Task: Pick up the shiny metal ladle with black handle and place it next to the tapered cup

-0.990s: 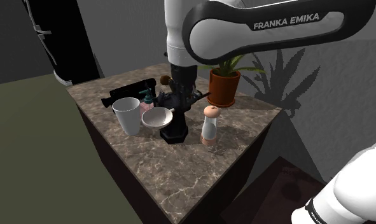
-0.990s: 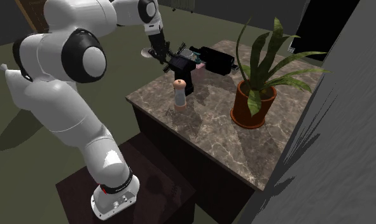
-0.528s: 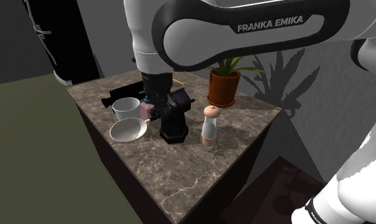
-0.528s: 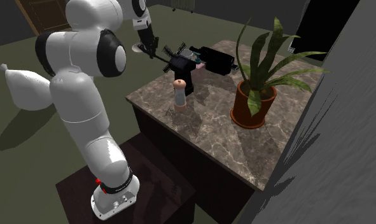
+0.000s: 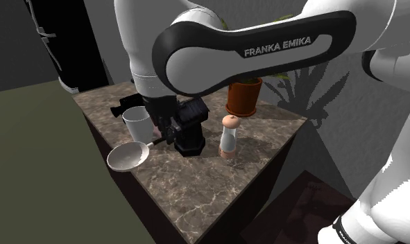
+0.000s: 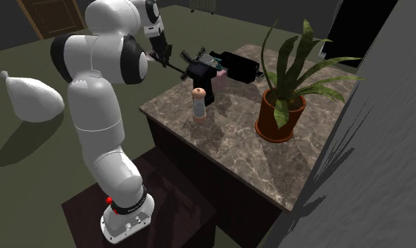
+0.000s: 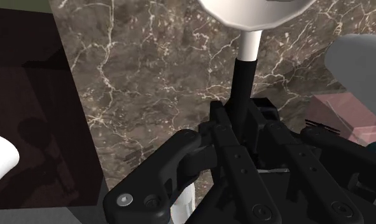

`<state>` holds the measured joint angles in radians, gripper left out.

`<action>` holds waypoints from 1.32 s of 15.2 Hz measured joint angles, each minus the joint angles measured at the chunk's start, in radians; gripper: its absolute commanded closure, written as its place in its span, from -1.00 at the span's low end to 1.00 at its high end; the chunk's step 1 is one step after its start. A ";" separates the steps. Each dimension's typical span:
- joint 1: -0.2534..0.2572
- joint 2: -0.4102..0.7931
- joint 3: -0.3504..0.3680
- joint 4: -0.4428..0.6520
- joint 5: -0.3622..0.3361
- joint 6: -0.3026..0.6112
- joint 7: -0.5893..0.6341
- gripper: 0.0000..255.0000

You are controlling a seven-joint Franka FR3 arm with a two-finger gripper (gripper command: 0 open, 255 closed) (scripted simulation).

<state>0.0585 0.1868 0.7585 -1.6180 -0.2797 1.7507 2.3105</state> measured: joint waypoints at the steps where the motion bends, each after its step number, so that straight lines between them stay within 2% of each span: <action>1: 0.000 0.001 0.000 -0.012 -0.001 0.012 0.004 1.00; 20: 0.000 0.049 -0.018 -0.216 -0.056 0.245 0.067 1.00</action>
<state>0.0580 0.2359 0.7407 -1.8344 -0.3360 1.9953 2.3778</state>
